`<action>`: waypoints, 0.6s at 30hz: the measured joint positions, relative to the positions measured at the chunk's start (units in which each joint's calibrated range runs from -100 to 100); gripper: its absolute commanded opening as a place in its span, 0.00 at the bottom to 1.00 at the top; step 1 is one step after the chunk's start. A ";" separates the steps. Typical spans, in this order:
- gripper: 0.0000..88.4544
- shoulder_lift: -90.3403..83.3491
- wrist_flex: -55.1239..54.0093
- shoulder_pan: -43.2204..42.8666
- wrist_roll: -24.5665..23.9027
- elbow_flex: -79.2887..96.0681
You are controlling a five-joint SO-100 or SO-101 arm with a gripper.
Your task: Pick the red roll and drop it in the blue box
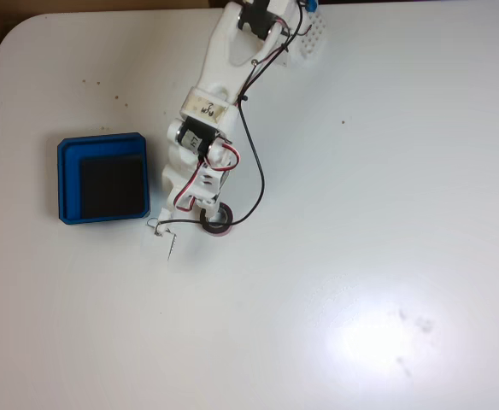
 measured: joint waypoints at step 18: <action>0.25 2.03 0.00 0.00 -0.08 0.00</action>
